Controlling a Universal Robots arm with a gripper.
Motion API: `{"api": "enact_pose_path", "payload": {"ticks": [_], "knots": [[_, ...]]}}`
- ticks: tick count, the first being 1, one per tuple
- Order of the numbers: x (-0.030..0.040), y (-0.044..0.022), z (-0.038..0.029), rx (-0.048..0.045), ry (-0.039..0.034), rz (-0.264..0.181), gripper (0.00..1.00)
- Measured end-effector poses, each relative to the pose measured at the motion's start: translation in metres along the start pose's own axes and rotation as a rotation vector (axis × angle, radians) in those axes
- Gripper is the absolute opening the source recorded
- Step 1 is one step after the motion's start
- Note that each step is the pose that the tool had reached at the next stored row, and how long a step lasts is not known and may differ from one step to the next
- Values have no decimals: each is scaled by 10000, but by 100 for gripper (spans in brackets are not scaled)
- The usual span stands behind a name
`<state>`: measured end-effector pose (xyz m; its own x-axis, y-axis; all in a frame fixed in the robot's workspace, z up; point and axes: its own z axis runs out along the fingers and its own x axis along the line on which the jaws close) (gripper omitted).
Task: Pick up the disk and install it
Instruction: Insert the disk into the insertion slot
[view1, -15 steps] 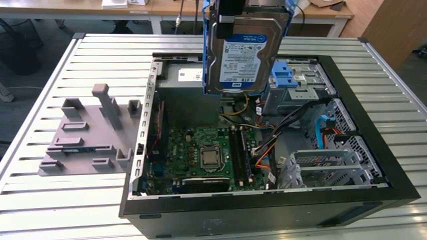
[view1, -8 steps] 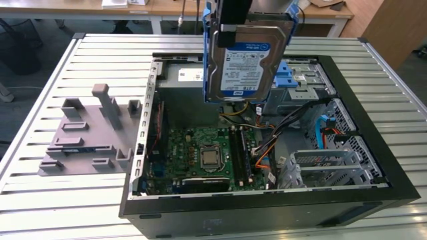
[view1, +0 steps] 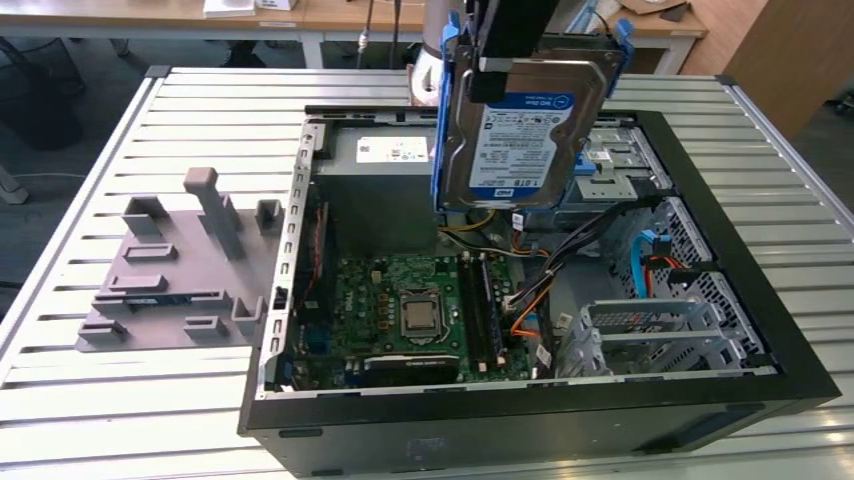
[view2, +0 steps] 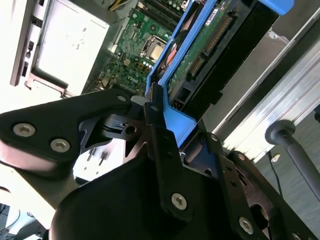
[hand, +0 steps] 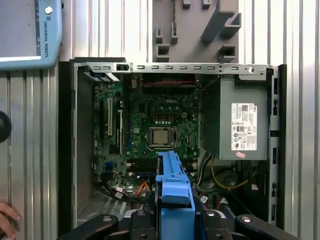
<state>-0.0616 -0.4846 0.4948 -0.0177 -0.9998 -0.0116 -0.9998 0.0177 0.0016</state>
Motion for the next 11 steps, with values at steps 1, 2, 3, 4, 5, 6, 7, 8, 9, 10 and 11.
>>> {"api": "enact_pose_path", "payload": {"ticks": [1,2,3,4,5,6,7,8,9,10,11], "knots": [[24,-5,3,0,-1,1,36],[51,-9,7,0,-1,0,36],[82,-11,11,0,-2,0,36],[115,-12,15,1,-3,0,36],[147,-14,17,0,-1,1,36],[179,-15,21,0,-1,1,36],[210,-18,24,0,-1,1,36],[239,-24,28,1,-2,0,36],[255,-39,30,1,-2,1,36],[265,-59,32,0,-2,1,36],[270,-89,37,1,-4,0,36]]}}
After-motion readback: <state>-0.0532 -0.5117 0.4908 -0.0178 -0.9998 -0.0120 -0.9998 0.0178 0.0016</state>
